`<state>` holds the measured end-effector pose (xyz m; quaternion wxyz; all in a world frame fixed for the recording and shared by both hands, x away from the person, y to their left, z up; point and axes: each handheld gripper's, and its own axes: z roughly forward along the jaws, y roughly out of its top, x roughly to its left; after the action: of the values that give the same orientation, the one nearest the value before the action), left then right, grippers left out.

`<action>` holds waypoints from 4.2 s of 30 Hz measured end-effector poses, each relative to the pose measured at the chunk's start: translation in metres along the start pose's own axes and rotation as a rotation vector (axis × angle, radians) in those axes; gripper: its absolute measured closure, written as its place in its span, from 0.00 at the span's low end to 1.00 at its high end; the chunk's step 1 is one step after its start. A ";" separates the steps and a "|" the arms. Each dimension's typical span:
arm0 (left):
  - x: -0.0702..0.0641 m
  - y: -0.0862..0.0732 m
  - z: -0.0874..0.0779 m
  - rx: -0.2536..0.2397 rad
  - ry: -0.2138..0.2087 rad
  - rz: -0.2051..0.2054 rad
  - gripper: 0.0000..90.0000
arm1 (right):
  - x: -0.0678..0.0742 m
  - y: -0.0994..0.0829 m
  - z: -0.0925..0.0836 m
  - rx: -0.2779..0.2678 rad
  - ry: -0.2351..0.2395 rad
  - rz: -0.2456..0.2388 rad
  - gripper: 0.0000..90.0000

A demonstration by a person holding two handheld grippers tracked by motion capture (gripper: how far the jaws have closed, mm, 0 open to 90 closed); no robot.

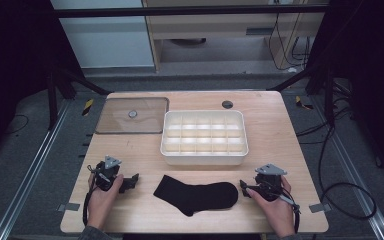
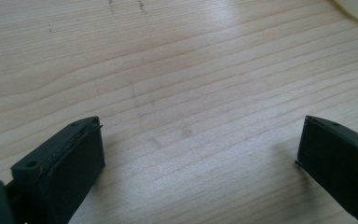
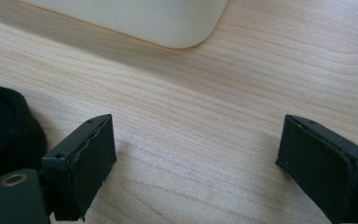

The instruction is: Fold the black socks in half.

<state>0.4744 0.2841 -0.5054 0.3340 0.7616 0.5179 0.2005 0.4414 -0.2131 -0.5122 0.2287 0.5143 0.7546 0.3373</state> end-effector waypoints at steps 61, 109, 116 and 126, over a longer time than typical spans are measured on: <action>-0.094 0.051 -0.023 0.325 -0.247 0.223 0.26 | 0.048 0.064 -0.023 0.402 0.245 -0.084 0.52; -0.108 0.051 0.003 0.464 -0.272 0.299 0.86 | 0.058 0.049 -0.019 0.419 0.357 -0.119 0.93; -0.105 0.058 -0.007 0.423 -0.292 0.279 0.88 | 0.057 0.051 -0.020 0.411 0.365 -0.113 0.95; -0.099 0.067 -0.025 0.405 -0.273 0.307 0.88 | 0.063 0.050 -0.017 0.342 0.381 -0.086 0.96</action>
<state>0.4642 0.1841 -0.4359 0.2073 0.9023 0.3763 0.0368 0.4382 -0.1470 -0.4635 0.0062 0.4399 0.8514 0.2856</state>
